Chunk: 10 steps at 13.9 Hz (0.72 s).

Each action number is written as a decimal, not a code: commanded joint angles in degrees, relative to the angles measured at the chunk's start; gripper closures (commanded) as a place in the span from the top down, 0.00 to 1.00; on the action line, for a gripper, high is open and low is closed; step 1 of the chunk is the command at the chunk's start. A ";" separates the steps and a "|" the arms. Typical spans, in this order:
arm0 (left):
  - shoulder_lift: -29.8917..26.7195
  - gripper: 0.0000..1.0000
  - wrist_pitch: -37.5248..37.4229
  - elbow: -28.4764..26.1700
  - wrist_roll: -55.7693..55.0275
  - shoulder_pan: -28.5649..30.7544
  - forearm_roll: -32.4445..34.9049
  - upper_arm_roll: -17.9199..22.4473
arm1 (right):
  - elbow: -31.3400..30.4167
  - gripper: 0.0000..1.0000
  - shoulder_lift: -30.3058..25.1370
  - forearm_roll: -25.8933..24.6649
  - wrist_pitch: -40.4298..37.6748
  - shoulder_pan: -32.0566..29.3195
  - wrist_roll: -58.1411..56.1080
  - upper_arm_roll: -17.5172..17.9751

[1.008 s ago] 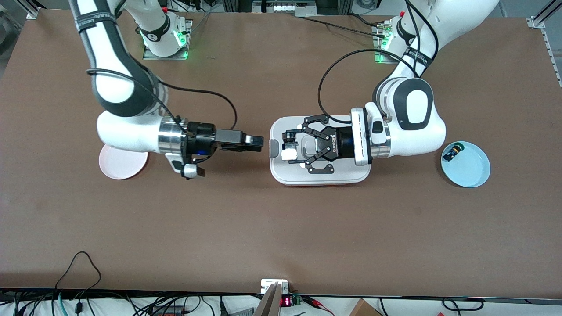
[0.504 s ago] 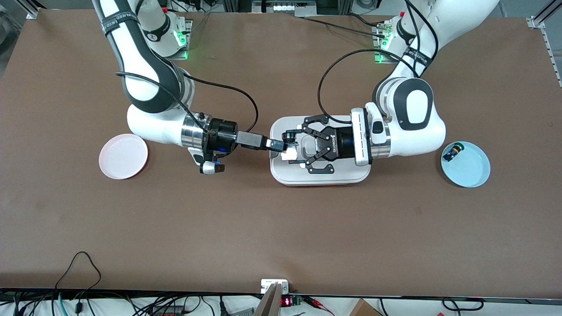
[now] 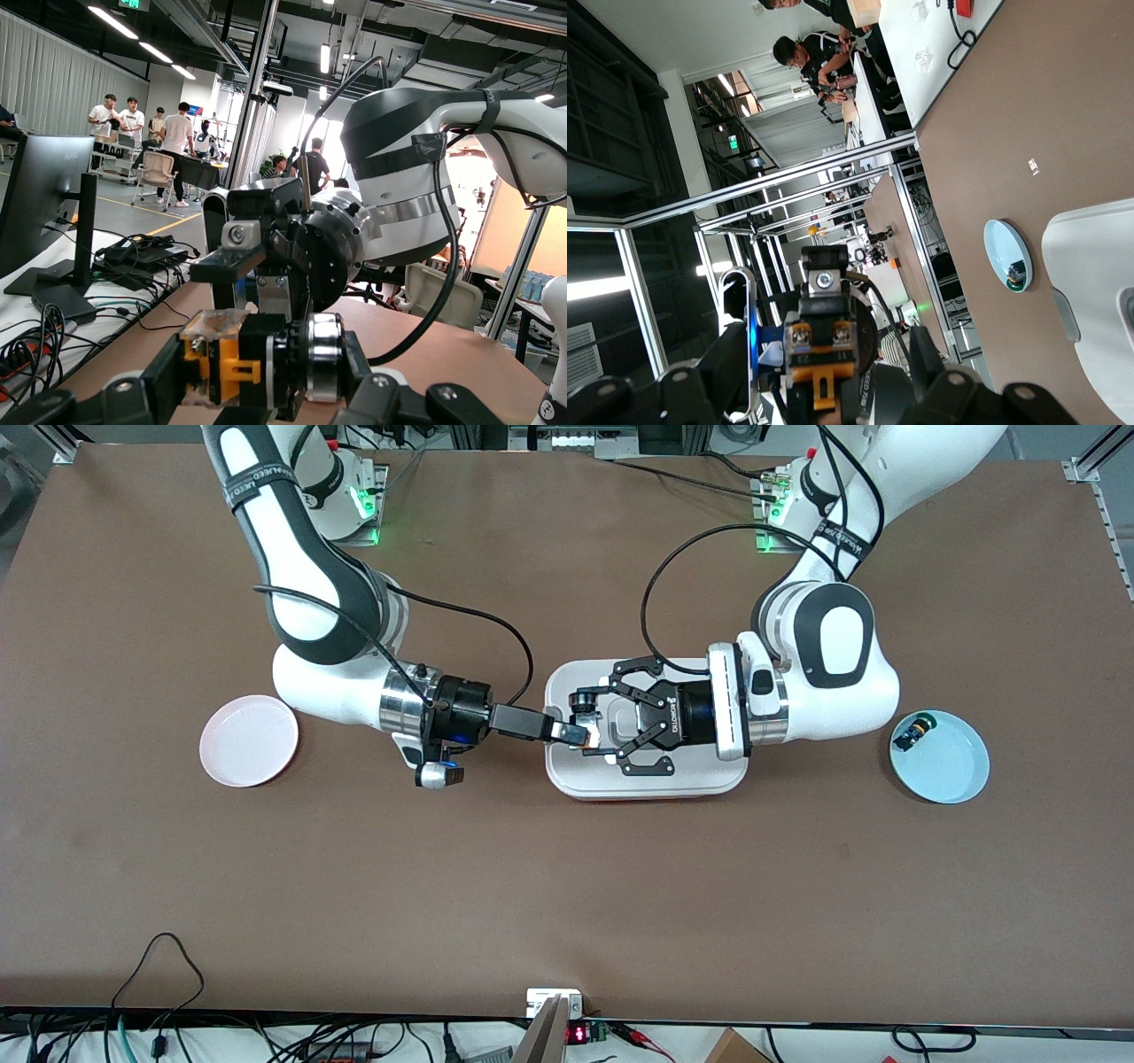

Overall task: Transfer orange switch to right arm and place
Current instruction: 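Close the right gripper on the switch held by the left gripper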

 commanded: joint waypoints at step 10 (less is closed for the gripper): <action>-0.08 0.18 0.05 0.13 1.87 -0.18 -2.62 -0.09 | 3.69 0.66 0.38 0.60 1.37 0.70 4.19 -0.38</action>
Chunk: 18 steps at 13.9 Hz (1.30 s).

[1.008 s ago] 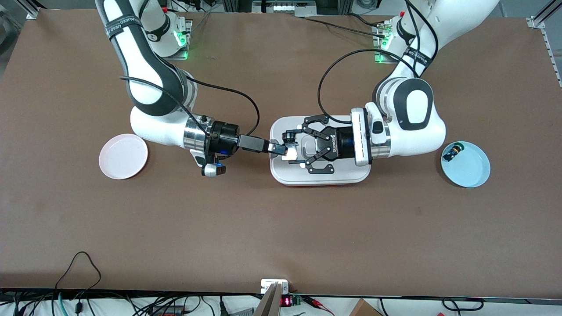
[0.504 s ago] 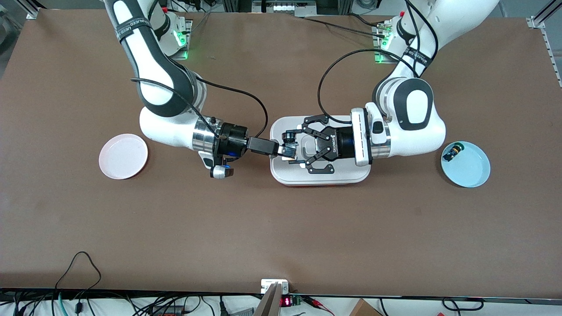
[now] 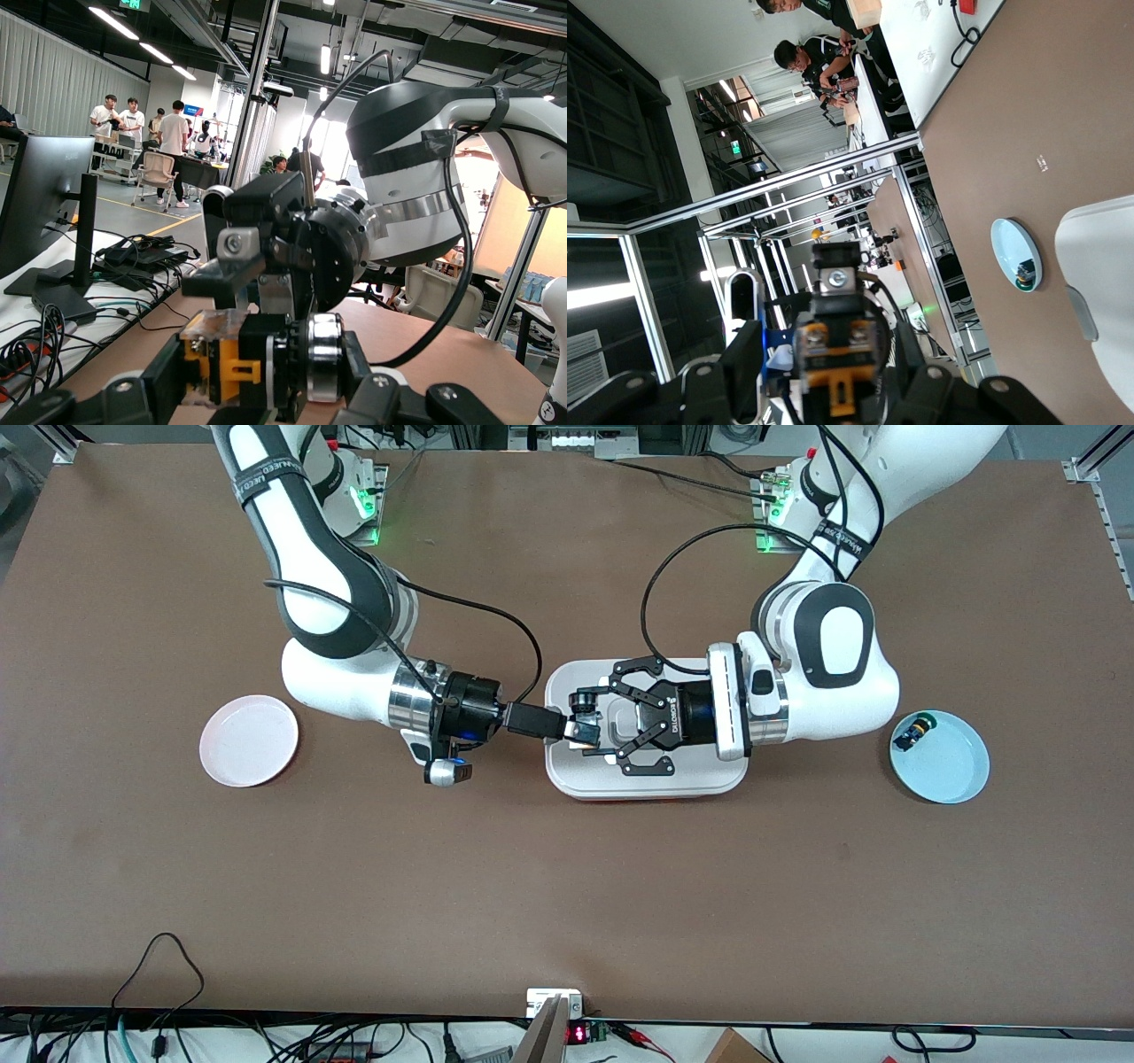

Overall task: Transfer orange switch to right arm and place
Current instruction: 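Close the right gripper on the switch held by the left gripper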

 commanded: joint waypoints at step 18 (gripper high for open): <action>-0.26 1.00 -0.38 0.22 -1.80 -0.78 -3.24 -0.09 | 1.83 0.00 0.68 0.04 -0.08 -0.65 -0.98 -0.12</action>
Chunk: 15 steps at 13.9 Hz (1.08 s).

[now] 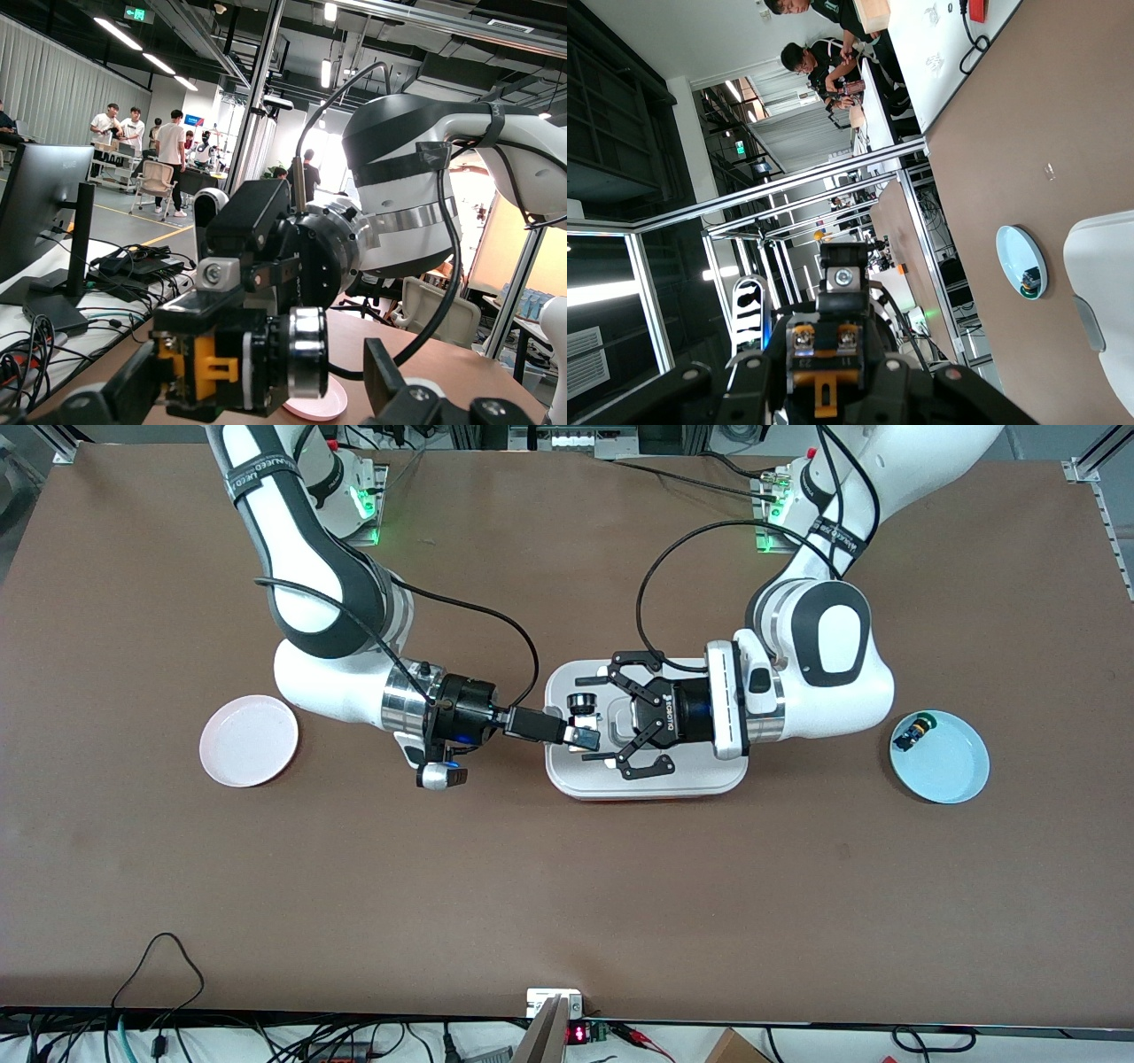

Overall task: Transfer orange switch to right arm and place
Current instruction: 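Close the right gripper on the switch held by the left gripper, then open the left gripper and pull both grippers apart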

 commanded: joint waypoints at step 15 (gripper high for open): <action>-0.36 1.00 -6.49 0.39 -33.29 4.76 24.52 0.56 | 0.91 0.00 0.47 -15.94 -30.81 -18.21 0.24 -0.20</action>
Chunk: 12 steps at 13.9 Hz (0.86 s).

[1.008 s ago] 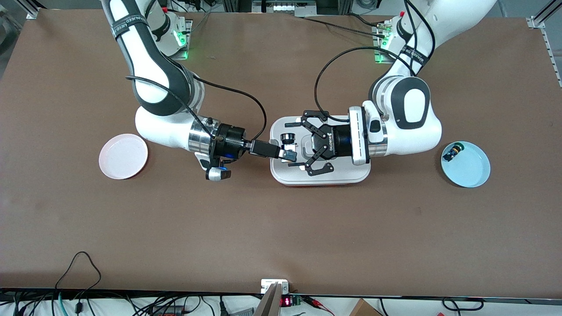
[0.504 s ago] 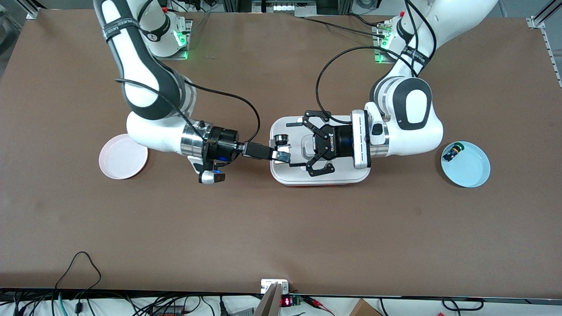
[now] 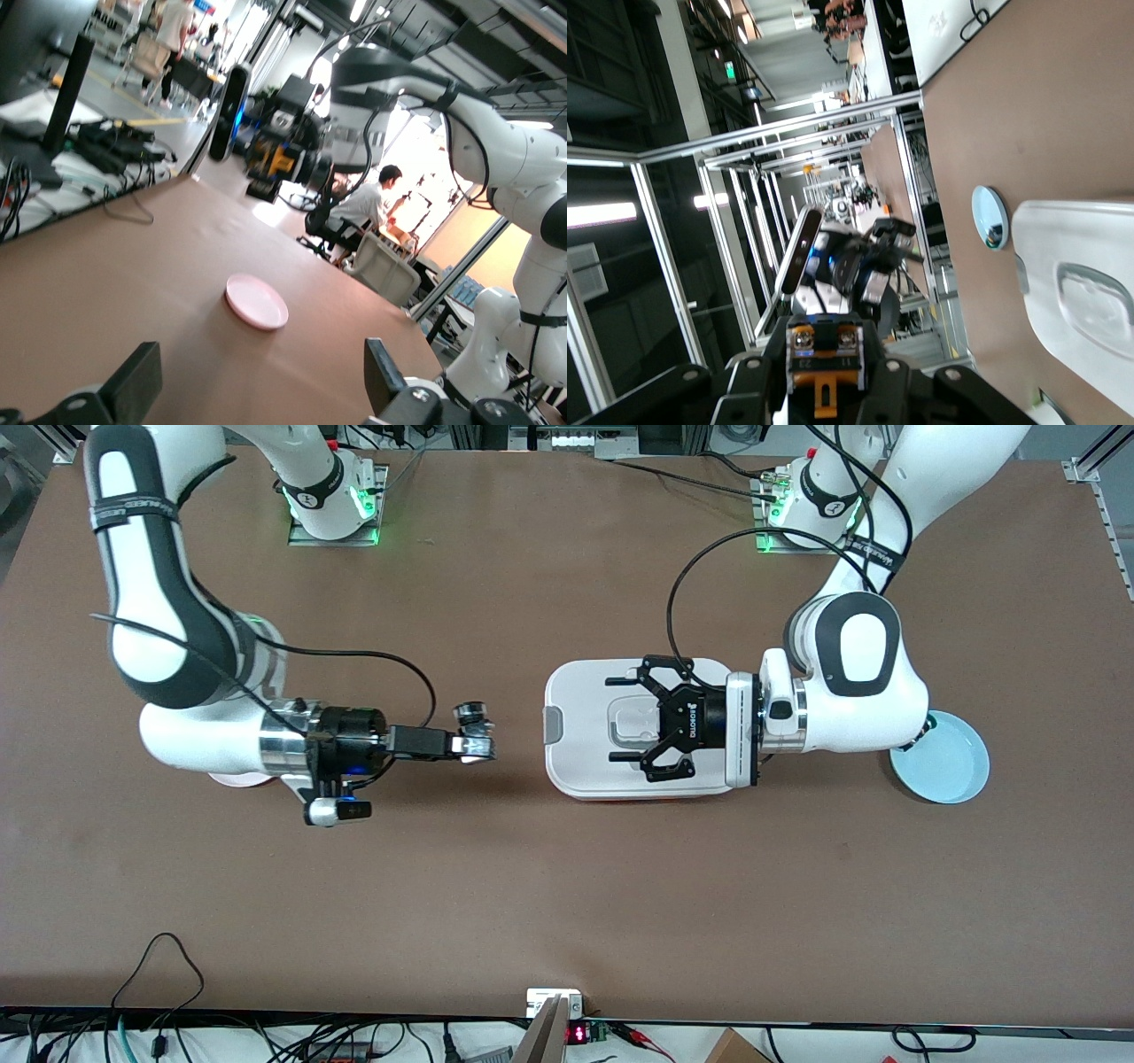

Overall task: Transfer orange switch to right arm and place
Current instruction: 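Open the left gripper and pull both grippers apart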

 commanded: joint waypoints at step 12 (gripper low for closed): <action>-0.55 1.00 -26.08 10.94 -43.78 7.01 66.70 0.18 | 9.52 0.00 -0.96 -58.62 -21.54 -13.01 -9.01 0.50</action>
